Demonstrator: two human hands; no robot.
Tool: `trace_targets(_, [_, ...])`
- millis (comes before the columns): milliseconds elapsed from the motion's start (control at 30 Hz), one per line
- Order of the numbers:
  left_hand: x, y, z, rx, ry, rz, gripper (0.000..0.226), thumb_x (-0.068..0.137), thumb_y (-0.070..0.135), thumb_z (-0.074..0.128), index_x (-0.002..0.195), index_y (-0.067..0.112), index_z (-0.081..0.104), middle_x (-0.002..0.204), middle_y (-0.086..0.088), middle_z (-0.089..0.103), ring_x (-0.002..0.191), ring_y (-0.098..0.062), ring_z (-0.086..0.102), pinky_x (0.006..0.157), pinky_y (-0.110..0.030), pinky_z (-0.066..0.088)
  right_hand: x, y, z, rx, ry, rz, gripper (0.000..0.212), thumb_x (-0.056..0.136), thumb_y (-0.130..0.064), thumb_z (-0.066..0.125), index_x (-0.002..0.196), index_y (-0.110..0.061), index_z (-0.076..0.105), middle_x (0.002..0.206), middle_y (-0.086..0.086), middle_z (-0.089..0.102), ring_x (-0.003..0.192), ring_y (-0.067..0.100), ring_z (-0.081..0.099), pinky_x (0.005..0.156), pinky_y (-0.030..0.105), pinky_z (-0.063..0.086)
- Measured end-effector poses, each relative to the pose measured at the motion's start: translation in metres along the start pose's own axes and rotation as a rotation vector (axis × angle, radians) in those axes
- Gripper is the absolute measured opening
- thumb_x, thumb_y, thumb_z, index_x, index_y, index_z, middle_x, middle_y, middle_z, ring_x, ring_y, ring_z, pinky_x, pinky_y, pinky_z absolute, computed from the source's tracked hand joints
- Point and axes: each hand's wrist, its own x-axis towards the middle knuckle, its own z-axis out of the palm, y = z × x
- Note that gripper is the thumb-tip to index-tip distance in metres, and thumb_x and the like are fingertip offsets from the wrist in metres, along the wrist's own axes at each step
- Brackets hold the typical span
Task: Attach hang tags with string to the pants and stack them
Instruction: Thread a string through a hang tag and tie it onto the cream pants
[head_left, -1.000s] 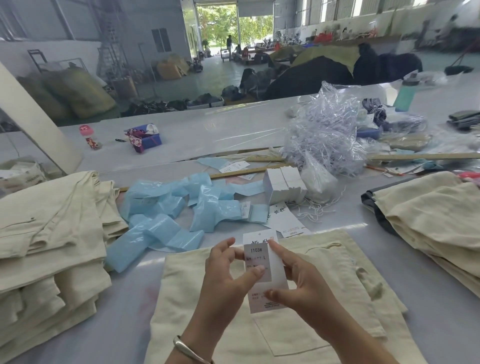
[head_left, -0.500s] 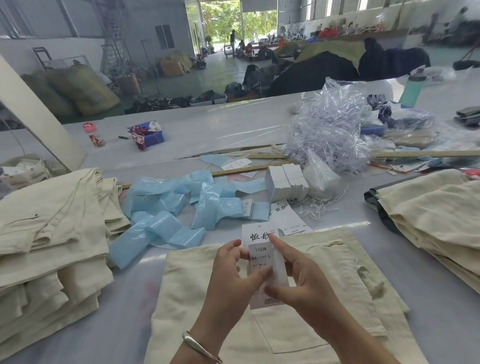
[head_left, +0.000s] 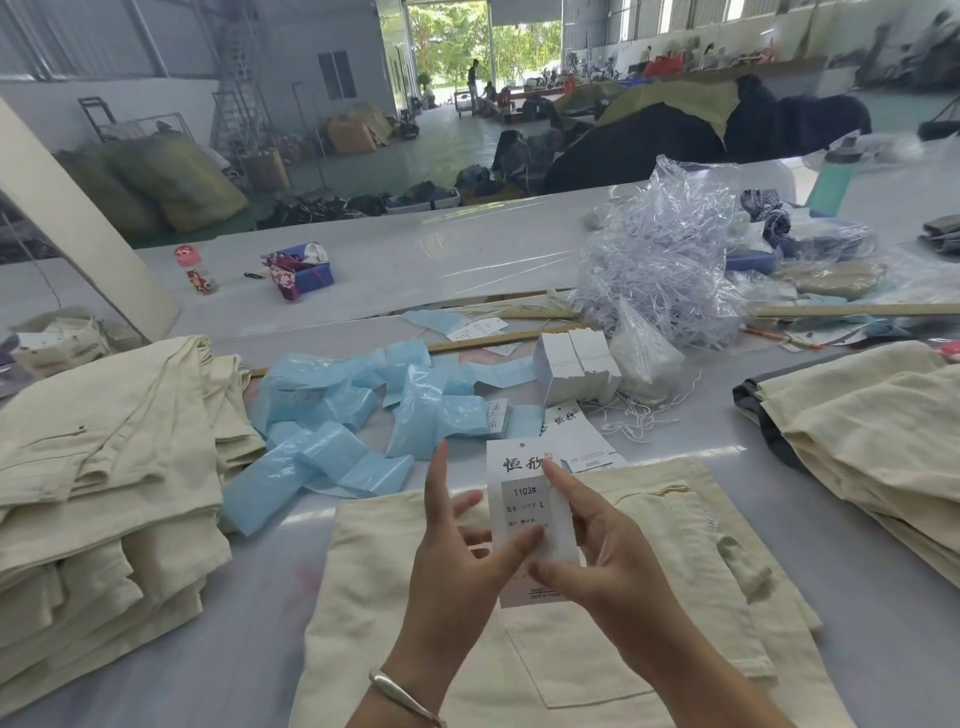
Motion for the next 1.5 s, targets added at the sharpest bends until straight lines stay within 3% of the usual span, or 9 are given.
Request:
trace_targets(133, [-0.001, 0.006, 0.004, -0.397, -0.063, -0.065, 0.099, 0.074, 0.009, 0.079, 0.150, 0.036, 0.020, 0.100, -0.012, 0.074, 0.095, -0.027, 0.071, 0.076, -0.037, 0.058, 0.000, -0.006, 0.001, 0.110, -0.008, 0.022, 0.086, 0.060, 0.000, 0.078, 0.136, -0.025, 0.049, 0.117, -0.003, 0.069, 0.111, 0.014, 0.063, 0.079, 0.027, 0.055])
trace_targets(267, [-0.001, 0.011, 0.010, -0.525, -0.071, -0.100, 0.089, 0.078, -0.005, 0.070, 0.148, 0.028, 0.026, 0.101, -0.019, 0.073, 0.101, -0.033, 0.069, 0.079, -0.032, 0.056, 0.003, -0.012, 0.001, 0.319, 0.019, 0.047, 0.079, 0.058, 0.000, 0.079, 0.132, -0.015, 0.054, 0.111, 0.011, 0.071, 0.104, 0.026, 0.067, 0.085, 0.033, 0.053])
trace_targets(500, [-0.007, 0.012, 0.015, -0.456, -0.132, -0.082, 0.088, 0.069, 0.006, 0.080, 0.142, 0.028, 0.036, 0.095, -0.017, 0.074, 0.090, -0.022, 0.071, 0.074, -0.029, 0.056, 0.011, -0.016, -0.003, 0.451, 0.172, 0.170, 0.067, 0.051, -0.002, 0.079, 0.116, -0.009, 0.066, 0.095, 0.016, 0.073, 0.079, 0.023, 0.070, 0.066, 0.031, 0.056])
trace_targets(733, [-0.005, 0.003, 0.020, -0.437, -0.188, -0.134, 0.070, 0.076, -0.012, 0.072, 0.131, 0.024, 0.047, 0.092, -0.022, 0.073, 0.083, -0.024, 0.071, 0.071, -0.029, 0.055, 0.021, -0.014, -0.008, 0.418, 0.377, 0.156, 0.033, 0.071, 0.001, 0.075, 0.101, -0.012, 0.072, 0.076, 0.016, 0.070, 0.063, 0.024, 0.066, 0.055, 0.033, 0.056])
trace_targets(967, [0.006, -0.005, 0.025, -0.381, -0.187, -0.184, 0.030, 0.067, 0.019, 0.083, 0.094, 0.009, 0.074, 0.093, -0.017, 0.074, 0.082, -0.024, 0.071, 0.070, -0.029, 0.055, 0.021, 0.000, 0.001, 0.186, 0.426, 0.102, 0.011, 0.085, -0.006, 0.069, 0.082, -0.013, 0.076, 0.079, 0.008, 0.074, 0.073, 0.024, 0.067, 0.074, 0.045, 0.057])
trace_targets(1067, [0.011, -0.014, 0.032, -0.408, -0.155, -0.230, 0.024, 0.070, 0.026, 0.080, 0.087, 0.009, 0.075, 0.088, -0.015, 0.074, 0.075, -0.021, 0.068, 0.065, -0.030, 0.055, 0.023, 0.009, -0.002, 0.144, 0.390, 0.105, 0.016, 0.089, -0.004, 0.063, 0.085, -0.014, 0.076, 0.084, 0.004, 0.075, 0.076, 0.016, 0.069, 0.076, 0.038, 0.058])
trace_targets(1200, [0.020, -0.024, 0.040, -0.266, -0.024, -0.213, 0.035, 0.075, 0.039, 0.072, 0.066, 0.006, 0.064, 0.061, -0.004, 0.059, 0.056, -0.014, 0.050, 0.052, -0.024, 0.043, 0.039, 0.023, -0.031, 0.082, 0.406, 0.110, 0.020, 0.087, 0.003, 0.063, 0.087, -0.012, 0.076, 0.069, 0.002, 0.071, 0.062, 0.011, 0.061, 0.061, 0.018, 0.051])
trace_targets(1333, [0.050, -0.031, 0.048, -0.174, 0.154, -0.181, 0.051, 0.086, 0.033, 0.071, 0.052, 0.012, 0.039, 0.055, -0.004, 0.036, 0.054, -0.016, 0.030, 0.049, -0.026, 0.026, 0.082, 0.041, -0.093, -0.318, 0.538, 0.098, 0.014, 0.084, 0.001, 0.065, 0.081, -0.011, 0.071, 0.067, 0.004, 0.065, 0.066, 0.018, 0.059, 0.063, 0.026, 0.047])
trace_targets(1500, [0.083, -0.045, 0.068, -0.152, 0.162, -0.193, 0.047, 0.091, 0.030, 0.065, 0.058, 0.013, 0.037, 0.056, 0.000, 0.036, 0.052, -0.014, 0.033, 0.046, -0.017, 0.029, 0.142, 0.068, -0.176, -0.895, 0.530, 0.226, 0.008, 0.082, -0.011, 0.067, 0.077, -0.017, 0.064, 0.079, 0.001, 0.066, 0.072, 0.019, 0.055, 0.057, 0.027, 0.034])
